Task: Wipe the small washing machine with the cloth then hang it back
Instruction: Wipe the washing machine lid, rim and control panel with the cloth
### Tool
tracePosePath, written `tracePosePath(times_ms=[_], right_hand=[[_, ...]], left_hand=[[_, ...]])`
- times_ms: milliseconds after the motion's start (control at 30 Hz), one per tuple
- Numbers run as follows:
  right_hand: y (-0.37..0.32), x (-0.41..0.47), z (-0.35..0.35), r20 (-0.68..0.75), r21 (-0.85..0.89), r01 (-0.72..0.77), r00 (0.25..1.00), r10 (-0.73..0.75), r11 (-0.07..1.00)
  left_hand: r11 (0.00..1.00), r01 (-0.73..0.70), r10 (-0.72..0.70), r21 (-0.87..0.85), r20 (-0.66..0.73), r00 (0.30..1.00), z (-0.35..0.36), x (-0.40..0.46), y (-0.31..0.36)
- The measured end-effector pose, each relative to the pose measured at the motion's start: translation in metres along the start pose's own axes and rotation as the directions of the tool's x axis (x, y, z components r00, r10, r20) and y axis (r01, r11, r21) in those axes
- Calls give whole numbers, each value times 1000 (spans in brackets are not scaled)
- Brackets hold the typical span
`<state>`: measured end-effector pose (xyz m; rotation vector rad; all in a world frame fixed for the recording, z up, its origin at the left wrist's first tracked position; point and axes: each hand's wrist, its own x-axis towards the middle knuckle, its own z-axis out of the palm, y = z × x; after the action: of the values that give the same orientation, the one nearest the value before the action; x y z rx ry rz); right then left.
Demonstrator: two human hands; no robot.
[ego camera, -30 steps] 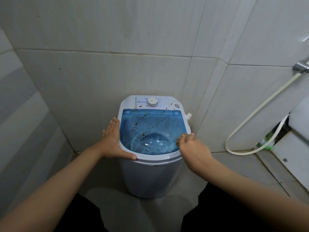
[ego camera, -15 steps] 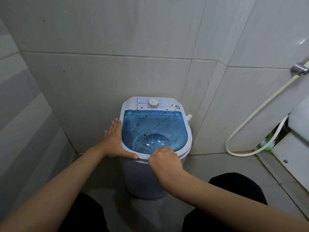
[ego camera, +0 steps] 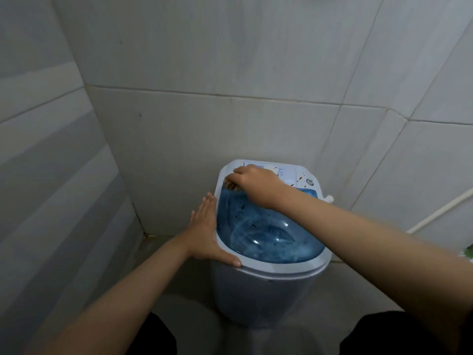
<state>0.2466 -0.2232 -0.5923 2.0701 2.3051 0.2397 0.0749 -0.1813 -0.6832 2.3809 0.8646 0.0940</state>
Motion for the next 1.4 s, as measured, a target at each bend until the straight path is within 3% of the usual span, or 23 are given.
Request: tracePosePath(times_ms=[167,367,667,900,1200,1333,1400], right_hand=[[-6,20,25,101,-95,95,991,-86,991],[-20,5,38,38,-110,257,967,-254,960],[-34,-31,42,3,98,409,912,-411,907],[-30,-46,27,140,260,335,915,-379,906],[-19,-74,5,321,192,339,865,-385,921],[-14,-87,-18,388,155,322,849,-358,934],[-6,-86,-29,358,152,269,882,-307,951]], left_hand=[[1000,17,-17,-7,1,1000,1,-1,-1],[1000,22,-22,-11,-10,1000,1,1,-2],[999,18,-17,-42,12,1000,0,-2,0],[1000,20,-19,-21,27,999,-1,-3,1],[998,60,-61,34,29,998,-4,-6,6],[982,110,-125,156,89,988,-12,-4,12],[962,119,-151,245,116,982,-18,-1,17]])
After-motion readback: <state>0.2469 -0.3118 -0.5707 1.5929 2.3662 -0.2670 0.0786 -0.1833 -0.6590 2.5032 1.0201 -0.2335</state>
